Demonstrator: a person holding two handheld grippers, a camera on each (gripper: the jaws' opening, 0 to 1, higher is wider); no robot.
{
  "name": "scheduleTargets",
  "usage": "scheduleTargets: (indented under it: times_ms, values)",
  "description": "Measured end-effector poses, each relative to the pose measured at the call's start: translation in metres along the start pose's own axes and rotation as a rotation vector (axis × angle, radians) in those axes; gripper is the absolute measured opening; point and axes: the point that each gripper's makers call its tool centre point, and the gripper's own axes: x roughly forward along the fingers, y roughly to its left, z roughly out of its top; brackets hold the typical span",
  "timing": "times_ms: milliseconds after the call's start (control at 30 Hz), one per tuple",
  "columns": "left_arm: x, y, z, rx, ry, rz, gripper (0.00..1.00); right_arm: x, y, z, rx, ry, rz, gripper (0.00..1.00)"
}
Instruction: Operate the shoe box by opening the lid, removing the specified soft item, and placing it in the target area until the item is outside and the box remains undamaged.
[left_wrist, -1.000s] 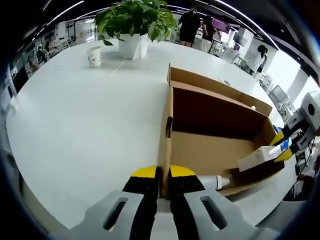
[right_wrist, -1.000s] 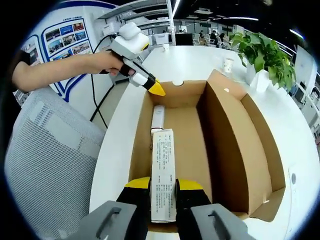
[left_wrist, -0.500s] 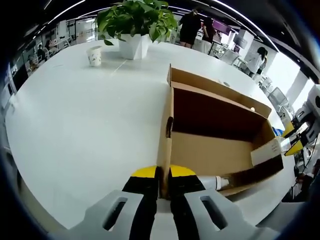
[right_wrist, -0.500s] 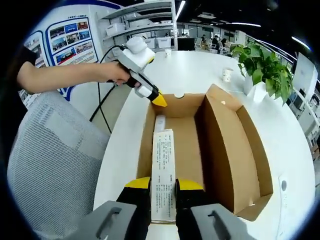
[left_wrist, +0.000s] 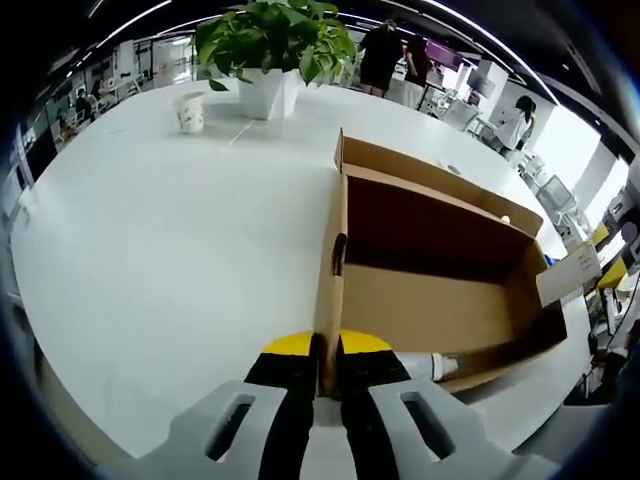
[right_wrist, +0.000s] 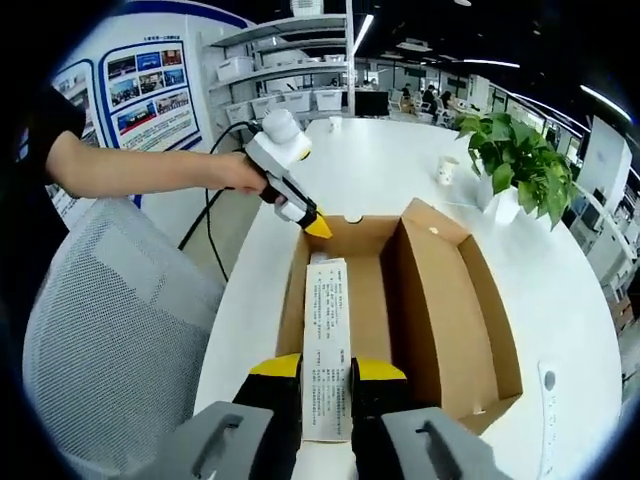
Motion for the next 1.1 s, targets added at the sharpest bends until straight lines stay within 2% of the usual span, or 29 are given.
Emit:
scheduleTargets:
  times_ms: [700,1100]
  values:
    - [0.000,-0.004,-0.001,0.010,-0.005,0.008,0.05,-0.042,-0.010,0.001,-0.035,-0.010,-0.044,0.14]
    - [0.001,-0.003,-0.002,0.027,0.000,0.020,0.04,-0.065,-0.017,-0.004,-0.037,-0.019,-0.066,0.14]
